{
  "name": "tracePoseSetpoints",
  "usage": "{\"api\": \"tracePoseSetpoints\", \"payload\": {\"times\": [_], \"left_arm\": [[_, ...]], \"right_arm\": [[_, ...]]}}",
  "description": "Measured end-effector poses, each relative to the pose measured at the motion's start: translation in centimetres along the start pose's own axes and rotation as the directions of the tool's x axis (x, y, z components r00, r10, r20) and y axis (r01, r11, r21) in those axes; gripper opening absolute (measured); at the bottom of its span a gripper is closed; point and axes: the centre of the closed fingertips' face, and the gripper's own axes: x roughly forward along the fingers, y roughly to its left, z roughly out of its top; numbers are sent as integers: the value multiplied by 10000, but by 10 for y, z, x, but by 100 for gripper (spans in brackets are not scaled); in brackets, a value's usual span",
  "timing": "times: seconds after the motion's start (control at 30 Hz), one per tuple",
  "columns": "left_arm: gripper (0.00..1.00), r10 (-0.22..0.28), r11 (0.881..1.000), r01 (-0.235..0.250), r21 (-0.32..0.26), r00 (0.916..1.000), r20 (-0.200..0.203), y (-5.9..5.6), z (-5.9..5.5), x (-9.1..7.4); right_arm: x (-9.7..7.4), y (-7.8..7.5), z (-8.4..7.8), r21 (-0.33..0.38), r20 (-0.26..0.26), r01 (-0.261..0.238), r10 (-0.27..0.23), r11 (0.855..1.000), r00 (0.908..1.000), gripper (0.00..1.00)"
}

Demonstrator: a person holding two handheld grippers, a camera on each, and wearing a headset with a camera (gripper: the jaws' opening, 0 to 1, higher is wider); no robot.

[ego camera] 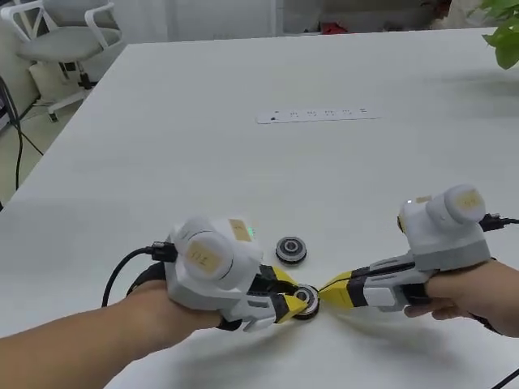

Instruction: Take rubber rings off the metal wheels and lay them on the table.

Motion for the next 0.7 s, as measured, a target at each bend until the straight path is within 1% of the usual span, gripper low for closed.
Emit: {"api": "tracePoseSetpoints", "payload": {"times": [0.07,0.2,0.27,0.43,0.7], "left_arm": [[13,37,10000,-37,1,10000,-30,0,0,0],[13,82,10000,-82,-2,9999,-74,0,0,1],[13,96,10000,-96,-15,9999,-95,0,0,1],[13,112,9999,-113,-59,9999,-108,0,0,1],[13,107,9999,-107,11,9999,-114,0,0,1]], "right_arm": [[-1,0,1,166,126,-58,56,9998,9999,0],[0,0,3,173,188,-82,79,9998,9998,0],[0,0,4,23,151,-39,39,10000,9999,0],[1,0,4,-31,121,-31,31,10000,9999,0],[5,7,6,-364,27,-234,235,9991,9997,0]]}}
